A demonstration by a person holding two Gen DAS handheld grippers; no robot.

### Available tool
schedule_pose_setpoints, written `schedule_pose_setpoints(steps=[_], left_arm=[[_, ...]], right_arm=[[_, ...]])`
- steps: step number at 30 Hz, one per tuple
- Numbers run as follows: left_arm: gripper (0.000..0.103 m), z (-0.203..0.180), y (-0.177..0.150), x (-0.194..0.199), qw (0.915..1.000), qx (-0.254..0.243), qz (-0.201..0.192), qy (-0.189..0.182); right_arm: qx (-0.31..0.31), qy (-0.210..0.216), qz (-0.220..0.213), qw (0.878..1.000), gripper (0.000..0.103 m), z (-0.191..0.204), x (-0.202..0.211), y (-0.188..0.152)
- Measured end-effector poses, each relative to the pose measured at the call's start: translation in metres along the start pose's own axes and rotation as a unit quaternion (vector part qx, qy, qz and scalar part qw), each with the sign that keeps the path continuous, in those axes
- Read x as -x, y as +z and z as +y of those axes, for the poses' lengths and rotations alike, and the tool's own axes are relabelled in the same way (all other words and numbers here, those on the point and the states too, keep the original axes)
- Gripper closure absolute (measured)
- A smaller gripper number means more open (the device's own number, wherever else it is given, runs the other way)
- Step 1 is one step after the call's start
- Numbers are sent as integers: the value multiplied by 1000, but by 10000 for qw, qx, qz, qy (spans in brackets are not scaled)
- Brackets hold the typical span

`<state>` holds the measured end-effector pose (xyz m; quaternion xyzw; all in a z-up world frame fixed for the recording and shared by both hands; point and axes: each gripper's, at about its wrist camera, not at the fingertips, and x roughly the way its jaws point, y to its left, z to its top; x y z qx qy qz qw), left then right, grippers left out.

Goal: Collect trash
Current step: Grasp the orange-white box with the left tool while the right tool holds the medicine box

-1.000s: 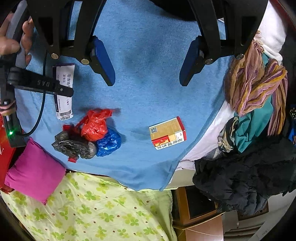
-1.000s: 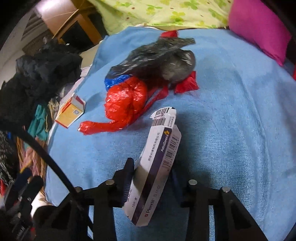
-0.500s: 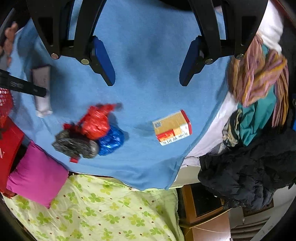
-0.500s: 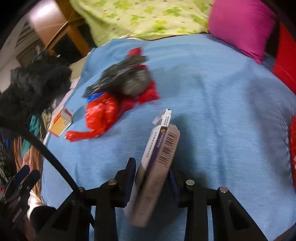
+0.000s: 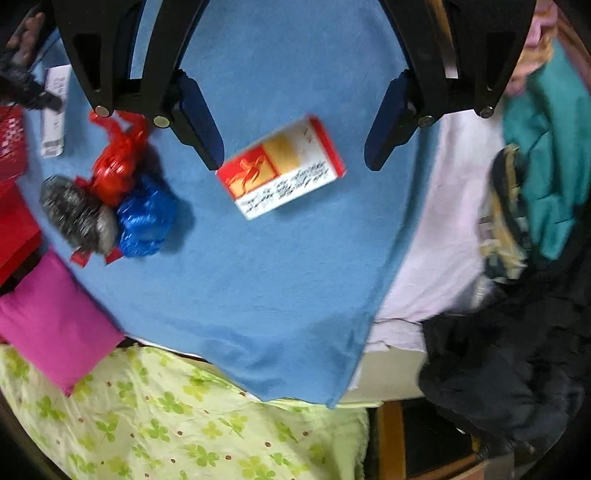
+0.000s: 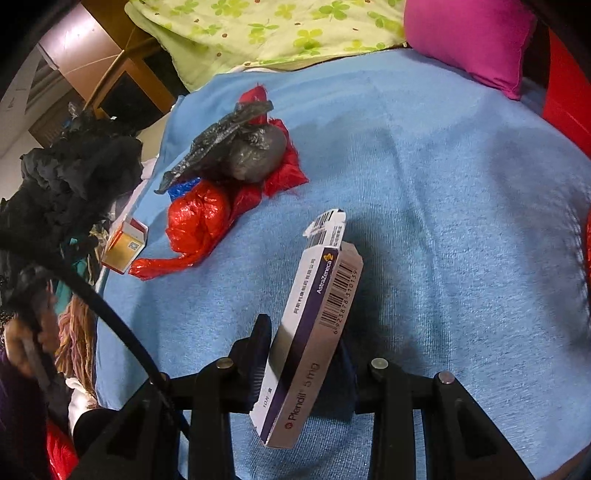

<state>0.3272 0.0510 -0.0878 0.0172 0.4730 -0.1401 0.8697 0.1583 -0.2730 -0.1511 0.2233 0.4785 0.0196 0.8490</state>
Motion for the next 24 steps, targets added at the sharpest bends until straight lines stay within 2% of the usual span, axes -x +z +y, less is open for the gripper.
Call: schedule_pose_setpoints(steps=[4, 9, 11, 13, 18, 21, 24], left_arm=[[21, 5, 12, -16, 9981, 129, 150, -576], [21, 13, 17, -31, 9945, 445, 284, -906], [21, 12, 15, -33, 9930, 481, 287, -1041], [21, 10, 10, -35, 9894, 439, 467, -1303], [21, -5, -15, -31, 9854, 237, 637, -1560], [21, -19, -26, -25, 9869, 147, 601, -1493], [21, -33, -29, -26, 9941, -2, 511, -954]], right_arm=[[-39, 50, 14, 10000, 66, -4, 0, -1], [-46, 81, 2, 10000, 66, -5, 0, -2], [-52, 92, 1, 9999, 66, -6, 1, -2], [-71, 113, 5, 9999, 66, -7, 1, -3], [-90, 132, 10, 9999, 66, -9, 2, -3], [-85, 119, 2, 9999, 66, -8, 2, -3], [-80, 129, -6, 9999, 66, -8, 2, -3]])
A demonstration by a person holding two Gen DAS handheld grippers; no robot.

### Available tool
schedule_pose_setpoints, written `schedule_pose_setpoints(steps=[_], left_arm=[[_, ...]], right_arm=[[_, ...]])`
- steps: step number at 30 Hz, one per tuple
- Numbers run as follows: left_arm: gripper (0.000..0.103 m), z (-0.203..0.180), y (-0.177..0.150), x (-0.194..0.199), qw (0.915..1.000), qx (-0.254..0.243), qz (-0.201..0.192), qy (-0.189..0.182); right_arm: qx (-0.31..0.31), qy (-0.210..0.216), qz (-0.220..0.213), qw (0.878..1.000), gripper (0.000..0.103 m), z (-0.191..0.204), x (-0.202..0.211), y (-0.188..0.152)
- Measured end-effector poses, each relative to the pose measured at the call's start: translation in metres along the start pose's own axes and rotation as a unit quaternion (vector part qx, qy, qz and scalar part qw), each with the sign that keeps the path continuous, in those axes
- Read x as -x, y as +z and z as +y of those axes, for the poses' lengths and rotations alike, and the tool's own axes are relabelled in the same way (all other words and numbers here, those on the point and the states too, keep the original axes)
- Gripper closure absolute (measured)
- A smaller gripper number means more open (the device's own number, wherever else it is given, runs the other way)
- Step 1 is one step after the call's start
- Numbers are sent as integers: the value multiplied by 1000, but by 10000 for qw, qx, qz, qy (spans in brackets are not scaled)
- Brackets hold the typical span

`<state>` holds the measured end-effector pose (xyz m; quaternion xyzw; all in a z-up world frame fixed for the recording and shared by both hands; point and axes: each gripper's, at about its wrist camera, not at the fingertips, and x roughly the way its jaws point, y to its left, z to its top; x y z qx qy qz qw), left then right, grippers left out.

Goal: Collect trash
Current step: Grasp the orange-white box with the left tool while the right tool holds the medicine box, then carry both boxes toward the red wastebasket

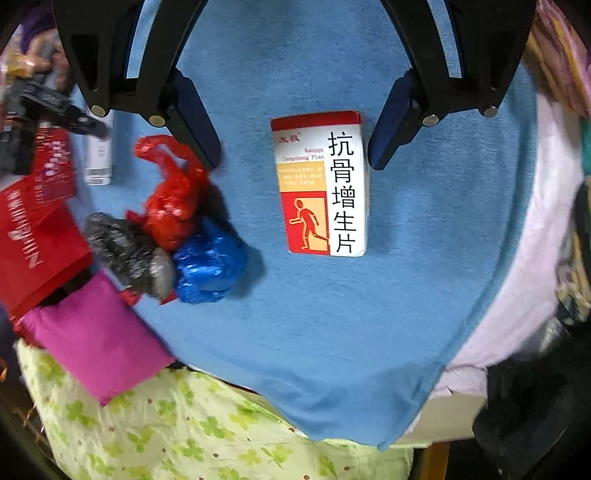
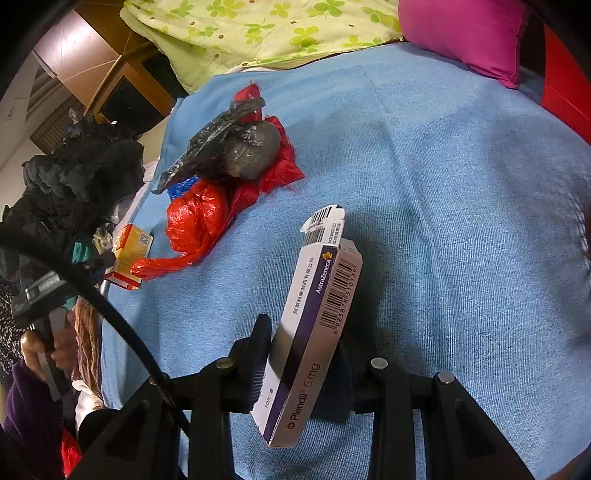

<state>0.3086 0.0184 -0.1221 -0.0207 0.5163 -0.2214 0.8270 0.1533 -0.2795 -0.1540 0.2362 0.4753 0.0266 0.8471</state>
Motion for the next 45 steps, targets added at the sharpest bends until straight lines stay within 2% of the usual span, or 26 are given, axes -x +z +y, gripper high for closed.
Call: schedule_pose_setpoints(steps=[2, 5, 6, 8, 11, 17, 20, 24, 30, 38, 45], left_arm=[[21, -3, 1, -4, 9994, 70, -42, 348], [23, -2, 0, -4, 9975, 245, -185, 641], [28, -3, -2, -4, 9971, 271, -221, 671], [53, -4, -4, -8, 9962, 322, -142, 803], [54, -12, -9, -4, 9945, 396, -245, 941], [54, -45, -32, 30, 9932, 408, -720, 821], [54, -69, -47, 48, 9920, 236, -926, 829], [54, -103, -63, 67, 9881, 41, -1147, 1027], [54, -163, -79, 83, 9775, -485, -1520, 1377], [54, -220, -86, 88, 9721, -945, -1630, 1394], [54, -251, -91, 84, 9719, -1171, -1537, 1343]], right_arm=[[18, -9, -17, 10000, 66, 0, 1, 0], [116, -48, -41, 9999, 66, 3, 3, -1], [150, -57, -58, 9999, 66, 3, 3, -1], [179, -37, -84, 9998, 68, 4, 5, -2], [171, 25, -160, 9997, 69, 2, 11, 0], [166, 160, -401, 9989, 69, -4, 28, 1], [245, 154, -585, 9979, 69, -5, 40, 0], [270, 174, -850, 9959, 69, -7, 56, -1], [341, 261, -1251, 9912, 69, -12, 81, -2], [293, 253, -1560, 9870, 69, -28, 107, -6], [206, 280, -1727, 9844, 69, -42, 124, -10]])
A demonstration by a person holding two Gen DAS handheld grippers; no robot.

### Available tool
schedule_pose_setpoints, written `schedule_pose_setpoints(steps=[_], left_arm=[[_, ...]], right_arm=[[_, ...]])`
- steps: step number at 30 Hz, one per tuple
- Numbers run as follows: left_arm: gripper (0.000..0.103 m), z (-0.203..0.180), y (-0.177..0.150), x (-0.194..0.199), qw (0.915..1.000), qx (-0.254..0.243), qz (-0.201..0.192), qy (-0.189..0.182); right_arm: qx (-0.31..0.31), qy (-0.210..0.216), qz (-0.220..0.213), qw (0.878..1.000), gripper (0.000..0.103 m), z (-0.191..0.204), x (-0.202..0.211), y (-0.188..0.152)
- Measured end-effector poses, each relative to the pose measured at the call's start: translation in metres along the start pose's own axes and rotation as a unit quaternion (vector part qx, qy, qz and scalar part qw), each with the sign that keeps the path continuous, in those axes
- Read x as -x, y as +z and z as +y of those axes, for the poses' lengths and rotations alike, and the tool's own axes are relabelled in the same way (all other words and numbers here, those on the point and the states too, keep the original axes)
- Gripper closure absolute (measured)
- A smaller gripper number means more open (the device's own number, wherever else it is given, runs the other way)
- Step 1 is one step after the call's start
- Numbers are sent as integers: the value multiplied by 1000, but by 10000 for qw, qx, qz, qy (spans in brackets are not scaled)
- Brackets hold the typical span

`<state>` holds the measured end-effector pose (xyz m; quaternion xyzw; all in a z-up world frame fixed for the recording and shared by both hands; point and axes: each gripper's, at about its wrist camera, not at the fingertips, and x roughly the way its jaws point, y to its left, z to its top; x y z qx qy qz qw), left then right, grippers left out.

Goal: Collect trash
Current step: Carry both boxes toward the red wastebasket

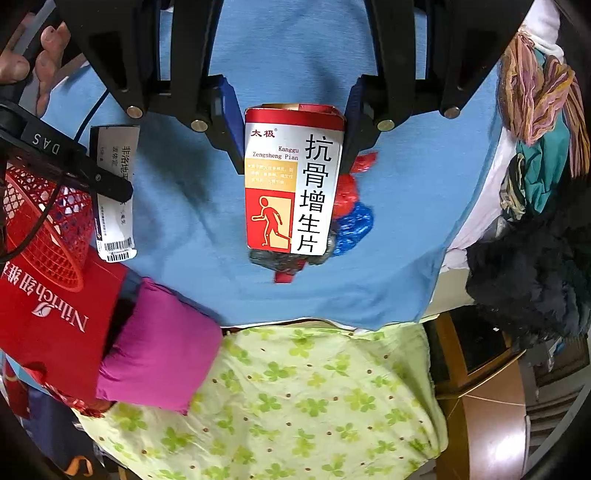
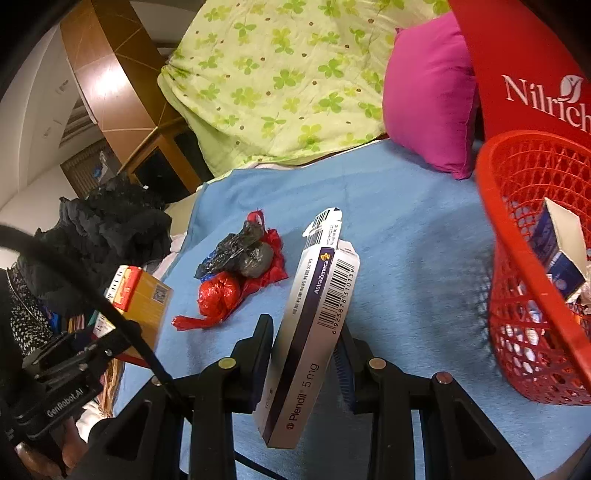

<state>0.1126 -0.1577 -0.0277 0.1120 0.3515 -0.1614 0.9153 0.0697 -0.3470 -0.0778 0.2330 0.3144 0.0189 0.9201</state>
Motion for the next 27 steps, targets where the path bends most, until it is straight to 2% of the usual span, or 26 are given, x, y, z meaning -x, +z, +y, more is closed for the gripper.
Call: schedule_pose_setpoints(steps=[9, 19, 27], left_arm=[[54, -20, 6, 10, 9998, -135, -109, 21], [54, -37, 10, 24, 9989, -314, -330, 69], [54, -51, 13, 30, 9981, -459, -411, 50]], right_arm=[[52, 57, -329, 9994, 69, -4, 27, 1], [26, -21, -433, 9991, 69, -12, 37, 1], [126, -124, -704, 9974, 69, -14, 51, 1]])
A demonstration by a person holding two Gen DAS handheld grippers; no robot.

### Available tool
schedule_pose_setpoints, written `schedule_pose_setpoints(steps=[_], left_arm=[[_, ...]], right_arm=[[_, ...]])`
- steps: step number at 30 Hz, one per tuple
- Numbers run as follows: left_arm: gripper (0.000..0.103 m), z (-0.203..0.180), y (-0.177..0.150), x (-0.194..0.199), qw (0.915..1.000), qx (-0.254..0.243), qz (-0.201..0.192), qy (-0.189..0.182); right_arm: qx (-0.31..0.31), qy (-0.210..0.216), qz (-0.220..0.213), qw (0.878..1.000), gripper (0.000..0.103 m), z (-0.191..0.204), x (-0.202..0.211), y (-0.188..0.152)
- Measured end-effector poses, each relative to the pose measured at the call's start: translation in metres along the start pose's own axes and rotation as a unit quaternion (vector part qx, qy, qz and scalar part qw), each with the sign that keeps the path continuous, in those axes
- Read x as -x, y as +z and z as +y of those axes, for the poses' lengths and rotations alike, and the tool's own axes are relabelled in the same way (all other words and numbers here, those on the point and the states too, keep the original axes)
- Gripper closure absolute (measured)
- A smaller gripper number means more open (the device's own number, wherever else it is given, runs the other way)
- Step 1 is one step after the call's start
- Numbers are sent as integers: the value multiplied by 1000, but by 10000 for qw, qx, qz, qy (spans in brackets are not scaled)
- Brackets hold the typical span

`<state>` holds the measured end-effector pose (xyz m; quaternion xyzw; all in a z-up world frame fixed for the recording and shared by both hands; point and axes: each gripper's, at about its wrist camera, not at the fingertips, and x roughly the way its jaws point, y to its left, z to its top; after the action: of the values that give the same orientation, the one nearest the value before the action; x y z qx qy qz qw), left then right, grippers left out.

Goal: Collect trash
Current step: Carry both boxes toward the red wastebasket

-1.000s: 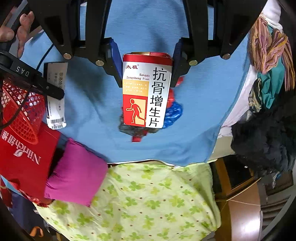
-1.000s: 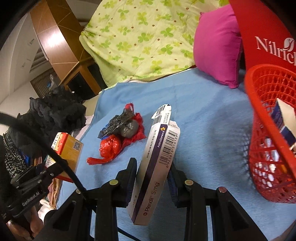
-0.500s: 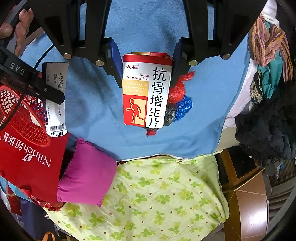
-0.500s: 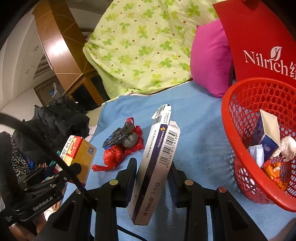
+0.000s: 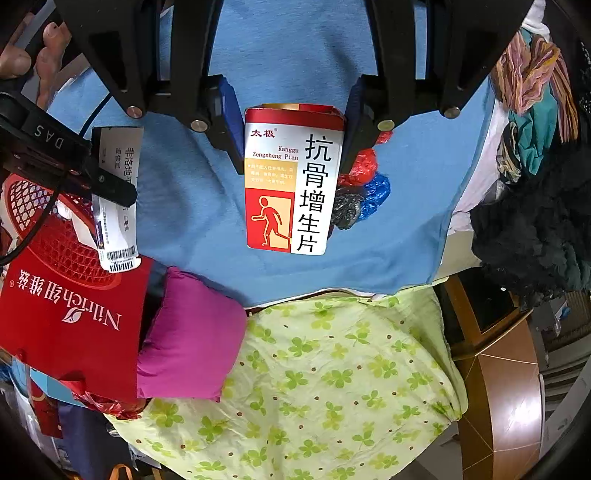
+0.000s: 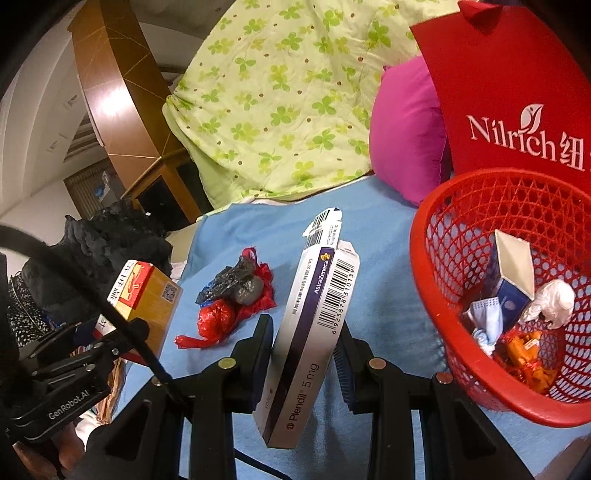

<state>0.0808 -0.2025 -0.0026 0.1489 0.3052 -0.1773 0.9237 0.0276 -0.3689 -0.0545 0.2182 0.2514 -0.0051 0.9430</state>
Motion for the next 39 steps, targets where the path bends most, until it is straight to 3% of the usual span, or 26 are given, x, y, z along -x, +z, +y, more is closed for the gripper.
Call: schedule_pose_setpoints(steps=[12, 39], left_arm=[[53, -15, 3, 7, 9998, -132, -68, -114], [53, -32, 11, 12, 9990, -333, -159, -245]], right_arm=[[145, -160, -600, 9980, 69, -3, 28, 5], [19, -234, -1005, 9947, 69, -15, 49, 15]])
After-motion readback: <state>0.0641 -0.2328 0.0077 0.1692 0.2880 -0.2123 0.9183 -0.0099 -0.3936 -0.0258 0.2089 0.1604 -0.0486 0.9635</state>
